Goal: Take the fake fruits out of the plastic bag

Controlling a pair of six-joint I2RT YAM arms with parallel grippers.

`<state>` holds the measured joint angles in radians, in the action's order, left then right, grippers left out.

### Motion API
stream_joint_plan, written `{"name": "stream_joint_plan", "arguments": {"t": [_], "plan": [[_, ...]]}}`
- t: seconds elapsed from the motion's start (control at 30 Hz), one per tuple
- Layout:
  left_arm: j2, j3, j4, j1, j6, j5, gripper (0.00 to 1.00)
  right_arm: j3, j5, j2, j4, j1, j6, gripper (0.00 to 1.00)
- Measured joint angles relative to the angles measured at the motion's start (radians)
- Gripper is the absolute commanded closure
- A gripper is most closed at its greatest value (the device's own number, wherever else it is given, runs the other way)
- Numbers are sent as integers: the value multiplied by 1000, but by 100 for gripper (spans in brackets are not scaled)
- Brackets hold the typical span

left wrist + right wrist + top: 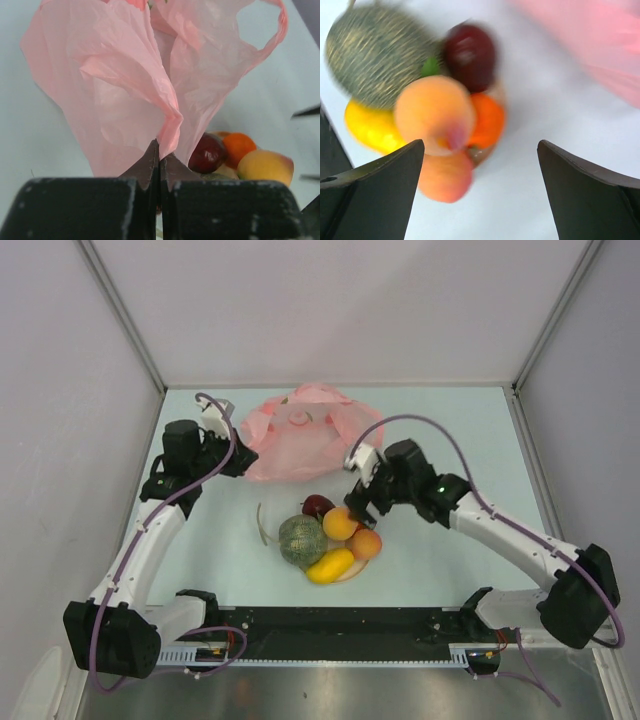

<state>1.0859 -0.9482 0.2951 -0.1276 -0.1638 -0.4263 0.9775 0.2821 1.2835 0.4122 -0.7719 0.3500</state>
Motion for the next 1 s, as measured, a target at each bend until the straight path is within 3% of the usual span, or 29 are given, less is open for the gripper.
{"name": "stream_joint_plan", "arguments": {"t": [0.2,0.4,0.57,0.73,0.87,0.9,0.97,1.0], "plan": [[0,-11,199,0,164,-23,100,85,-12,-50,-27,241,-158,0],[1,-29,338,0,357,23,99,87,-34,-31,-53,347,-237,0],[34,-37,307,0,396,90,100,87,-40,-2,-90,415,-277,0],[156,-183,233,29,338,329,100,87,-34,25,-129,459,-306,0],[148,-252,98,132,308,502,99,87,-30,33,-150,489,-324,0],[129,-248,65,158,304,540,59,87,-30,33,-156,496,-326,0],[98,-233,25,187,311,594,25,87,-30,33,-164,503,-331,0],[83,-227,18,192,310,613,2,87,-30,33,-165,504,-332,0]]}}
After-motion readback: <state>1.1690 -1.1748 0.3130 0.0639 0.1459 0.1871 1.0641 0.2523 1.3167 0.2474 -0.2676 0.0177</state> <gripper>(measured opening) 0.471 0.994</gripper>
